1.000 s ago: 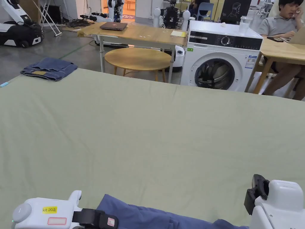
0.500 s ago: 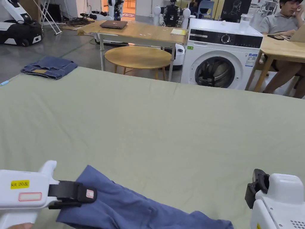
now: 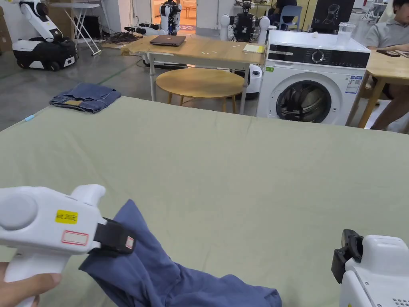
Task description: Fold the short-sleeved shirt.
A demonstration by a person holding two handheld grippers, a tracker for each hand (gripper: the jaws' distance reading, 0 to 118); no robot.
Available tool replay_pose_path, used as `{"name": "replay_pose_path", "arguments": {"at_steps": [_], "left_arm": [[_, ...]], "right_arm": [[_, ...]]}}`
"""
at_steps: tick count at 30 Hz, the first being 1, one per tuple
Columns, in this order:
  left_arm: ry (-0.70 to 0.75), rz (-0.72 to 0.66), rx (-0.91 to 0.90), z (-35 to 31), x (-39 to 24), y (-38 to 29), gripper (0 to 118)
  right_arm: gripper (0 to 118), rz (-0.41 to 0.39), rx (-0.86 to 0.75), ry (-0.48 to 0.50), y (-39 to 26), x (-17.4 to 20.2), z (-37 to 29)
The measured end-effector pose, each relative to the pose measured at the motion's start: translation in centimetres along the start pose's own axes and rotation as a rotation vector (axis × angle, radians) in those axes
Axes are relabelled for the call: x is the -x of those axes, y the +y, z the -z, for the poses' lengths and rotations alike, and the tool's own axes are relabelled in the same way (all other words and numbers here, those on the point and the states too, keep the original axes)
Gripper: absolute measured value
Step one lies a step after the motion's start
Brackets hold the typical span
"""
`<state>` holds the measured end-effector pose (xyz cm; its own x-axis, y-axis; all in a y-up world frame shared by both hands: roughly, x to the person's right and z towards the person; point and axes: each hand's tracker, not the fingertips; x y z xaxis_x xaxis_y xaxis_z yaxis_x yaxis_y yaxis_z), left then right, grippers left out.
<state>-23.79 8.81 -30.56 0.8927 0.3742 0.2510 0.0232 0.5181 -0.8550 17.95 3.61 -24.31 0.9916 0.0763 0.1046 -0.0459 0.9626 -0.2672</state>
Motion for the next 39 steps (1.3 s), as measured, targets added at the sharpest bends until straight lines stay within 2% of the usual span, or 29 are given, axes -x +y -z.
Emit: {"name": "replay_pose_path", "arguments": {"at_steps": [8, 17, 22, 25, 26, 27, 28, 32, 35, 36, 37, 38, 39], "left_arm": [[-0.039, 0.154, 0.119, 4.9, -7.7, 0.9, 4], [-0.055, 0.138, 0.261, 15.3, -14.4, -1.4, 4], [-0.015, 0.111, 0.312, 19.6, -15.3, -3.7, 4], [-0.037, 0.073, 0.305, 20.1, -14.9, -4.4, 18], [-0.065, 0.049, 0.302, 19.6, -14.7, -4.3, 26], [-0.103, 0.039, 0.297, 19.0, -14.7, -4.1, 40], [-0.145, 0.036, 0.295, 18.4, -14.6, -3.9, 46], [-0.255, 0.037, 0.252, 14.4, -14.3, -2.4, 46], [-0.328, -0.012, 0.191, 12.3, -13.3, -1.4, 43], [-0.341, -0.011, 0.17, 12.2, -13.0, -1.3, 29], [-0.332, -0.003, 0.169, 12.2, -12.7, -1.2, 29], [-0.325, 0.0, 0.169, 12.8, -12.4, -1.3, 24], [-0.323, -0.018, 0.177, 13.6, -12.0, -1.6, 13]], "right_arm": [[0, -0.008, 0.009, -0.02, -0.2, -0.7, -0.3], [0, 0.003, 0.026, -0.045, -0.8, -1.6, -0.7], [0, 0.011, 0.039, -0.052, -1.2, -2.0, -0.8], [0, 0.012, 0.041, -0.055, -1.3, -2.1, -0.9], [0, 0.012, 0.042, -0.055, -1.3, -2.2, -0.9], [0, 0.013, 0.043, -0.054, -1.4, -2.2, -1.0], [0, 0.011, 0.043, -0.055, -1.3, -2.2, -1.0], [0, 0.007, 0.045, -0.055, -1.3, -2.3, -1.0], [0, 0.01, 0.042, -0.056, -1.3, -2.3, -1.0], [0, 0.013, 0.042, -0.057, -1.3, -2.3, -1.0], [0, 0.015, 0.042, -0.057, -1.3, -2.3, -1.0], [0, 0.02, 0.043, -0.056, -1.3, -2.3, -1.0], [0, 0.021, 0.043, -0.056, -1.4, -2.3, -1.0]]}}
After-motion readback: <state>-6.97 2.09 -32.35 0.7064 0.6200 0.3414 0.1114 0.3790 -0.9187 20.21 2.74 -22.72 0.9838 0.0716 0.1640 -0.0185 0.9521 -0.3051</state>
